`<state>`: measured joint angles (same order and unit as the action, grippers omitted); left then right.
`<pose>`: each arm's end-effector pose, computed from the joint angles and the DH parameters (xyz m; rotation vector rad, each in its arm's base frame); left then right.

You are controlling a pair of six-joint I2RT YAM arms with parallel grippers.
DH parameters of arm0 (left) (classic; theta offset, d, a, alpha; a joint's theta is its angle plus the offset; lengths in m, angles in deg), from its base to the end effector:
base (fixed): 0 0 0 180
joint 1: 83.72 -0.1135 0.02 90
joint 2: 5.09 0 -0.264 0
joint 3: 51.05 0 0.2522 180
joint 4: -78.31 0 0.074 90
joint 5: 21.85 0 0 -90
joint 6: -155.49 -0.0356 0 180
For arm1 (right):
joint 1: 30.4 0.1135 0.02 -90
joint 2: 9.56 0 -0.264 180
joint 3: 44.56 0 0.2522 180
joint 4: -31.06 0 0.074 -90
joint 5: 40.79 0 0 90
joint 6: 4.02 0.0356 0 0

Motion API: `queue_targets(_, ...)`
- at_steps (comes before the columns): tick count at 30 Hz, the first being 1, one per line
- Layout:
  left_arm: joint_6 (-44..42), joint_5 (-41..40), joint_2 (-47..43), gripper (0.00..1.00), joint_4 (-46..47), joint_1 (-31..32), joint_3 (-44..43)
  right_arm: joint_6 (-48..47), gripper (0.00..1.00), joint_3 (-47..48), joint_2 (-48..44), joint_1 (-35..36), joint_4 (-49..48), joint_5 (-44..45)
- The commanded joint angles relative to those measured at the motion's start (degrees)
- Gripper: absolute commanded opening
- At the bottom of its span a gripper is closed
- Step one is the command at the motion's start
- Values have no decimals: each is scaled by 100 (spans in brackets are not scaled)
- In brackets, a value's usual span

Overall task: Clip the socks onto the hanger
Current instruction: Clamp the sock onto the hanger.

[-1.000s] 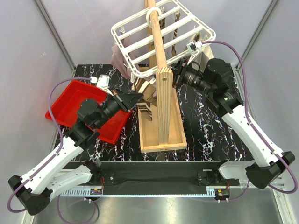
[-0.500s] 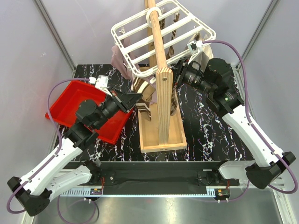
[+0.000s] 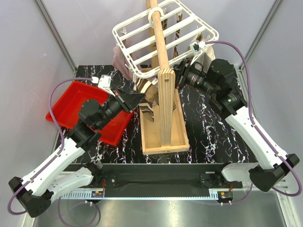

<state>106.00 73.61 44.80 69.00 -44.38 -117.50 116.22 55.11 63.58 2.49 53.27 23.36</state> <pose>0.1527 -0.1295 0.4011 0.0685 1.5605 -1.1935 0.2223 0.1623 0.4868 -0.4281 1.5731 1.2028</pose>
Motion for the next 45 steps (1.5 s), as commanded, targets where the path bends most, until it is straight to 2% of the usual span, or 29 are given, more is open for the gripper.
queue_targets(1,-26,26,47,0,460,22,-312,-62,0,110,-142,-37,-159,18)
queue_targets(30,44,52,328,0,742,22,-664,-9,0,-13,-187,-45,-151,18)
queue_targets(32,80,70,372,0,742,22,-646,-9,8,5,-186,-45,-133,27)
queue_targets(33,88,113,381,0,742,22,-646,-9,14,22,-186,-45,-115,27)
queue_targets(34,97,131,390,0,759,22,-638,-9,25,5,-195,-45,-107,18)
queue_targets(35,97,140,399,0,759,22,-629,-9,28,5,-195,-45,-115,18)
queue_targets(37,88,149,390,13,690,22,-638,-9,35,-4,-213,-54,-107,27)
queue_targets(38,80,123,399,16,645,22,-638,-18,43,5,-204,-45,-89,27)
queue_targets(39,54,105,390,26,610,13,-655,-35,47,5,-213,-45,-89,36)
queue_targets(41,36,61,364,34,478,22,-647,-53,50,22,-213,-45,-45,45)
queue_targets(42,10,35,355,44,443,22,-629,-79,50,40,-222,-37,-28,62)
queue_targets(45,-34,-18,276,53,294,22,-594,-115,60,57,-222,-37,60,167)
